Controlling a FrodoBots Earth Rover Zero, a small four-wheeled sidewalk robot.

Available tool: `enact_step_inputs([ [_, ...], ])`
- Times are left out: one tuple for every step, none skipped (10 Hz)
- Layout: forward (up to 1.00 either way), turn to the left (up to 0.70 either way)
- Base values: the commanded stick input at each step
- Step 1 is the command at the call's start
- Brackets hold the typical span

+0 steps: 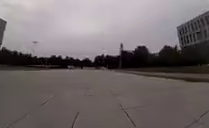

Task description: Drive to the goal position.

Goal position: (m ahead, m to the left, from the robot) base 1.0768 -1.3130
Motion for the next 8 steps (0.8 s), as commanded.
enact_step_inputs([
  [0.70,0.01],
  [0.70,0.01],
  [0.70,0.01],
  [0.70,0.01],
  [0.70,0.01],
  [0.70,0.01],
  [0.70,0.01],
  [0.70,0.01],
])
